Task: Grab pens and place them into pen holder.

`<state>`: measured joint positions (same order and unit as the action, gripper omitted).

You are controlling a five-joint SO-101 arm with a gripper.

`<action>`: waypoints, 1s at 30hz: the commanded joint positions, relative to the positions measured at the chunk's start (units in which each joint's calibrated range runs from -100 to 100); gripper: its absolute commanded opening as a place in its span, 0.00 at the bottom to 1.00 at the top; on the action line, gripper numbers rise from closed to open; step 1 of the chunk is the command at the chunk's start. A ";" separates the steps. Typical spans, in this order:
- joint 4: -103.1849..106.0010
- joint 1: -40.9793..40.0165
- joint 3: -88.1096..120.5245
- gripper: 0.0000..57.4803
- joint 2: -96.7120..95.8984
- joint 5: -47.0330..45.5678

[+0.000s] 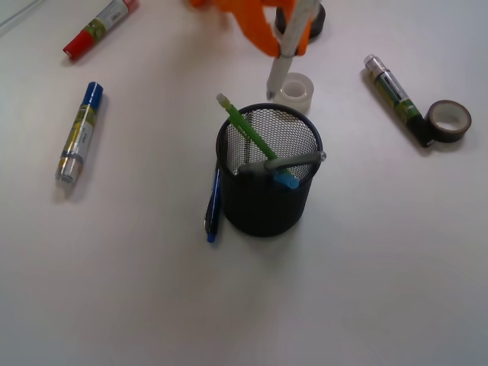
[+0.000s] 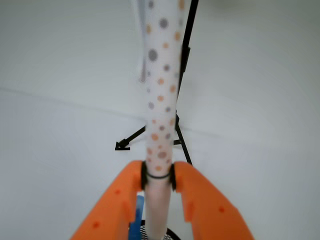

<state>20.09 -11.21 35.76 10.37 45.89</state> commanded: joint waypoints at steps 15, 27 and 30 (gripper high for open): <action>23.57 -1.69 18.14 0.22 -2.76 2.00; 23.31 -0.49 12.70 0.28 -2.67 -1.37; 22.61 -0.94 11.98 0.28 -2.67 -4.40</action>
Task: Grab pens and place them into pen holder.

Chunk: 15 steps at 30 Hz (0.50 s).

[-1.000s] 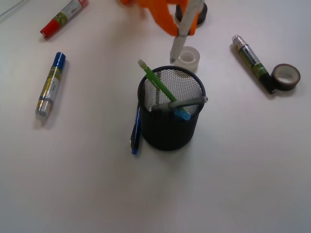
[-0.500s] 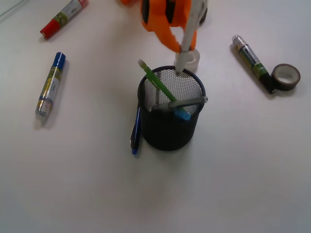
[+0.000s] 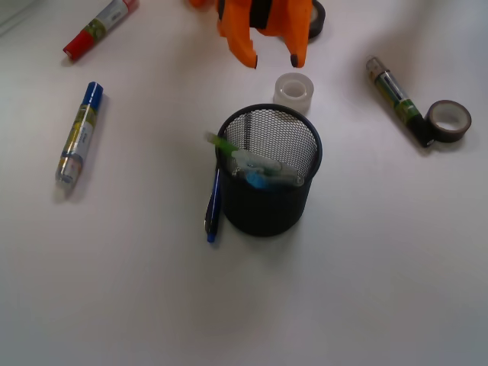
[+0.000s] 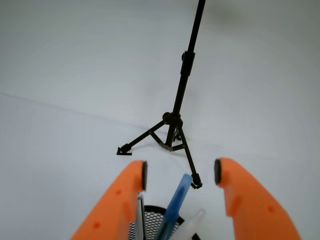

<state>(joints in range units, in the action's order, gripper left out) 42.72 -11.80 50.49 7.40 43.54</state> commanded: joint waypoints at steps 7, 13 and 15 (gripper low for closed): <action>-18.14 -2.89 -5.39 0.28 3.01 -9.33; -46.40 -3.71 -11.82 0.28 9.98 -15.92; -52.52 -3.34 -12.81 0.28 12.53 -15.87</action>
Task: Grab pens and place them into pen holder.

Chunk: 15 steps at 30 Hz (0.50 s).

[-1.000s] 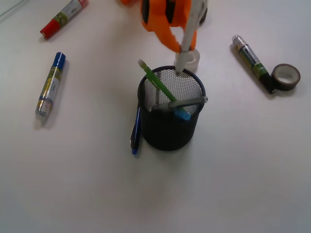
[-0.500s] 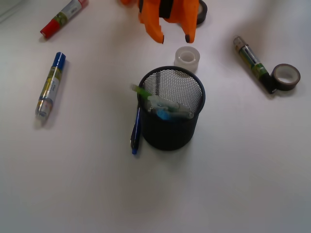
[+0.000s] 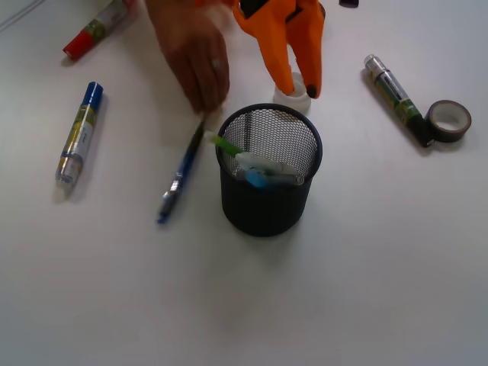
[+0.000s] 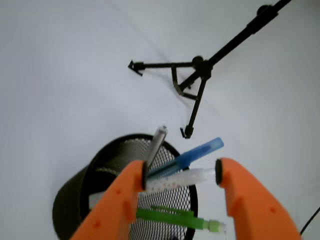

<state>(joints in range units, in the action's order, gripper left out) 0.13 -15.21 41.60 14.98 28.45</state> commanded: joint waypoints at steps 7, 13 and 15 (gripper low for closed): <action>-12.12 3.65 -1.65 0.28 10.30 9.13; -12.12 8.21 5.86 0.28 20.25 17.24; -12.12 9.64 9.40 0.28 24.50 18.75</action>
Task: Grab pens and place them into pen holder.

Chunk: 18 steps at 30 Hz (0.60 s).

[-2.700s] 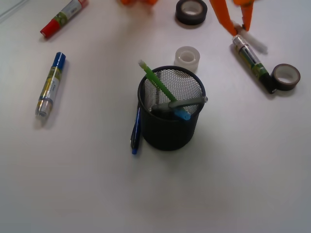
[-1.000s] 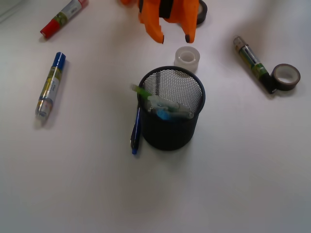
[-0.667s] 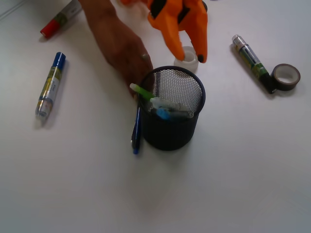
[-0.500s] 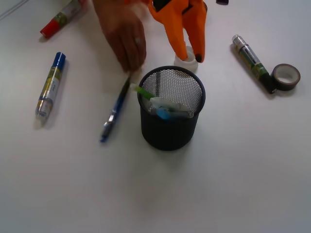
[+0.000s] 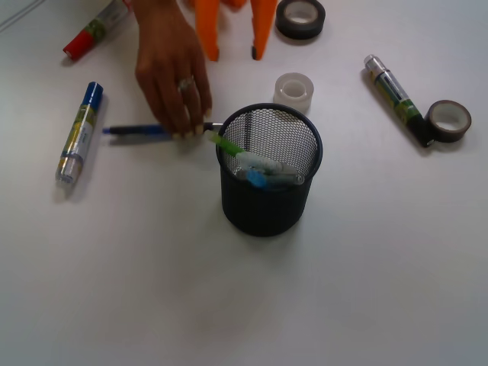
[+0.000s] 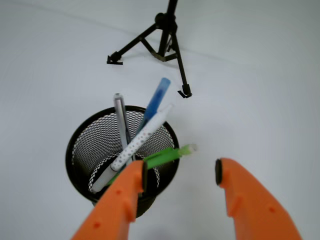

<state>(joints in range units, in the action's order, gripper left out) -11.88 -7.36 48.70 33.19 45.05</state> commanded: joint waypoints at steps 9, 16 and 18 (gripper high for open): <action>-7.28 5.53 18.24 0.28 21.85 7.91; -24.87 5.98 18.24 0.28 23.80 -1.61; -29.33 6.05 18.24 0.28 23.72 -6.20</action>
<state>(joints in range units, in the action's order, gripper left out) -35.90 -1.44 67.57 55.84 44.71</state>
